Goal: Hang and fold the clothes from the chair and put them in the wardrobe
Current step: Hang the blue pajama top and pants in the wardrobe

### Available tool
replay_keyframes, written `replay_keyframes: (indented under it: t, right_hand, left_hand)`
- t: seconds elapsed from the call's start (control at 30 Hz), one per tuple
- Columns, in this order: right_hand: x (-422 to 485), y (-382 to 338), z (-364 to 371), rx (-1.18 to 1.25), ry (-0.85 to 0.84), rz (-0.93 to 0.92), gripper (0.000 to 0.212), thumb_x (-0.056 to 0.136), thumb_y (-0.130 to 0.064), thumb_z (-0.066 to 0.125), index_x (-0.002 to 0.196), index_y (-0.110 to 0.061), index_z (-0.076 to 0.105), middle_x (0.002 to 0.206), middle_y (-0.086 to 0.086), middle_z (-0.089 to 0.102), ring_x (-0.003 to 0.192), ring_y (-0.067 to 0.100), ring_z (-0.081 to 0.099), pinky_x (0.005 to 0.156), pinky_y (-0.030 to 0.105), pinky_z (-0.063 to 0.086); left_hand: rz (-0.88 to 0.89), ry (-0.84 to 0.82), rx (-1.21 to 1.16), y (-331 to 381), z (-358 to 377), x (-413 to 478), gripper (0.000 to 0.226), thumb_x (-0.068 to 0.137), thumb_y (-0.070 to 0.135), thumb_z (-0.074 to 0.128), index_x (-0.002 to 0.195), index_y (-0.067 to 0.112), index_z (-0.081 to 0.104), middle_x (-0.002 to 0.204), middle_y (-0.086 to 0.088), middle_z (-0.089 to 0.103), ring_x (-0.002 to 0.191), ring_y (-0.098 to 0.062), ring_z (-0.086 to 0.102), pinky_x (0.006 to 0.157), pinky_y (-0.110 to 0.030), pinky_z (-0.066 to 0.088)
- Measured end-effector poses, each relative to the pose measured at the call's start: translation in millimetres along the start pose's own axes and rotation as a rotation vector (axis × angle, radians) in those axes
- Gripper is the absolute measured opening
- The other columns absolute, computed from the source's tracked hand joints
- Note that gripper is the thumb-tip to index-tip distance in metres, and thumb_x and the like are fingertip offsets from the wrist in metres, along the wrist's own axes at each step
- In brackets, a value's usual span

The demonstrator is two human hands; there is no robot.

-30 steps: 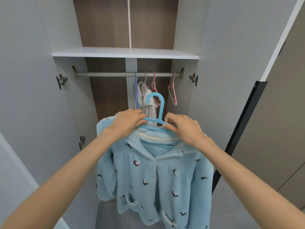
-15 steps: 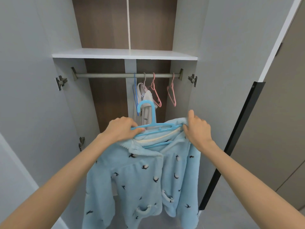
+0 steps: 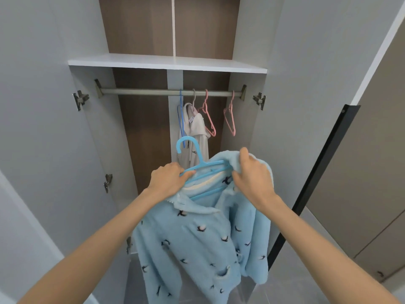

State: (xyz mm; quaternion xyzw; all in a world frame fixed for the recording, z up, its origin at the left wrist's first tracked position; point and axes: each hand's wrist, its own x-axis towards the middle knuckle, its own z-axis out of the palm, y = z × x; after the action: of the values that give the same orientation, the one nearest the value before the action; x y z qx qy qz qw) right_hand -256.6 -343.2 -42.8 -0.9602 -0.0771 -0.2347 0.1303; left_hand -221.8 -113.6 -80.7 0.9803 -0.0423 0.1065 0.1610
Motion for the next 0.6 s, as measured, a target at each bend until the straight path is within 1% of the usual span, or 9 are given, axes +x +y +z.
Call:
replay_keyframes:
  t: [0.07, 0.13, 0.2, 0.27, 0.3, 0.37, 0.4, 0.47, 0.6]
  right_hand:
    - [-9, 9, 8, 0.046, -0.166, 0.035, 0.029, 0.091, -0.024, 0.052, 0.113, -0.007, 0.043, 0.096, 0.009, 0.057, 0.077, 0.030, 0.054, 0.055, 0.033, 0.034]
    - [-7, 18, 8, 0.023, -0.298, 0.080, 0.031, 0.093, -0.043, 0.052, 0.106, -0.015, 0.053, 0.111, 0.005, 0.055, 0.098, 0.027, 0.055, 0.069, 0.035, 0.043]
    - [-1, 23, 6, -0.019, -0.178, 0.029, 0.031, 0.092, -0.048, 0.052, 0.100, -0.019, 0.062, 0.115, 0.004, 0.053, 0.110, 0.026, 0.050, 0.083, 0.040, 0.042]
    - [8, 22, -1, -0.001, 0.027, -0.096, 0.028, 0.089, -0.042, 0.059, 0.104, -0.019, 0.061, 0.115, 0.003, 0.053, 0.109, 0.025, 0.049, 0.090, 0.040, 0.039]
    - [13, 20, -4, 0.023, 0.056, -0.170, 0.031, 0.088, -0.041, 0.061, 0.109, -0.018, 0.058, 0.117, 0.001, 0.054, 0.110, 0.023, 0.048, 0.096, 0.040, 0.037]
    - [24, 15, -9, 0.031, -0.046, -0.305, 0.037, 0.091, -0.043, 0.055, 0.121, -0.020, 0.054, 0.125, -0.002, 0.055, 0.117, 0.020, 0.049, 0.106, 0.041, 0.032]
    - [28, 10, -12, 0.024, -0.145, -0.344, 0.036, 0.095, -0.044, 0.050, 0.124, -0.021, 0.053, 0.126, -0.003, 0.056, 0.118, 0.020, 0.050, 0.107, 0.041, 0.033]
    - [31, 1, -13, 0.035, -0.322, -0.352, 0.032, 0.099, -0.044, 0.041, 0.122, -0.026, 0.053, 0.121, -0.003, 0.059, 0.109, 0.022, 0.056, 0.095, 0.040, 0.042]
    - [27, -19, -6, 0.038, -0.372, -0.420, 0.017, 0.101, -0.043, 0.037, 0.112, -0.032, 0.045, 0.108, -0.004, 0.056, 0.092, 0.022, 0.056, 0.076, 0.040, 0.047]
  left_hand:
    - [0.086, 0.070, -0.101, -2, 5, 1, 0.048, 0.093, 0.056, 0.046, 0.088, 0.016, 0.071, 0.108, 0.007, 0.054, 0.093, -0.018, 0.054, 0.073, -0.035, 0.046]
    - [0.169, 0.157, -0.147, -2, 6, 4, 0.045, 0.093, 0.050, 0.051, 0.087, 0.013, 0.075, 0.122, 0.007, 0.050, 0.106, -0.015, 0.047, 0.078, -0.034, 0.044]
    - [0.235, 0.241, -0.140, -4, 4, 8, 0.043, 0.091, 0.046, 0.056, 0.079, 0.010, 0.076, 0.124, 0.005, 0.051, 0.106, -0.015, 0.047, 0.081, -0.032, 0.042]
    - [0.290, 0.284, -0.150, -7, -3, 11, 0.042, 0.089, 0.045, 0.060, 0.072, 0.009, 0.074, 0.122, 0.002, 0.053, 0.106, -0.015, 0.048, 0.084, -0.030, 0.040]
    - [0.316, 0.290, -0.161, -8, -8, 12, 0.042, 0.088, 0.044, 0.061, 0.068, 0.009, 0.073, 0.120, 0.002, 0.054, 0.106, -0.016, 0.048, 0.084, -0.028, 0.038]
    - [0.371, 0.319, -0.151, -11, -16, 13, 0.044, 0.086, 0.046, 0.062, 0.061, 0.011, 0.069, 0.117, 0.002, 0.056, 0.103, -0.016, 0.047, 0.084, -0.027, 0.034]
    - [0.394, 0.352, -0.134, -12, -20, 14, 0.046, 0.086, 0.049, 0.061, 0.060, 0.012, 0.068, 0.114, 0.003, 0.056, 0.100, -0.015, 0.047, 0.085, -0.027, 0.033]
    - [0.433, 0.435, -0.106, -15, -26, 14, 0.051, 0.085, 0.056, 0.057, 0.060, 0.013, 0.069, 0.107, 0.005, 0.056, 0.096, -0.014, 0.046, 0.086, -0.026, 0.030]
    - [0.486, 0.530, -0.098, -28, -28, 18, 0.053, 0.083, 0.059, 0.052, 0.060, 0.014, 0.069, 0.104, 0.001, 0.057, 0.097, -0.014, 0.043, 0.101, -0.029, 0.024]
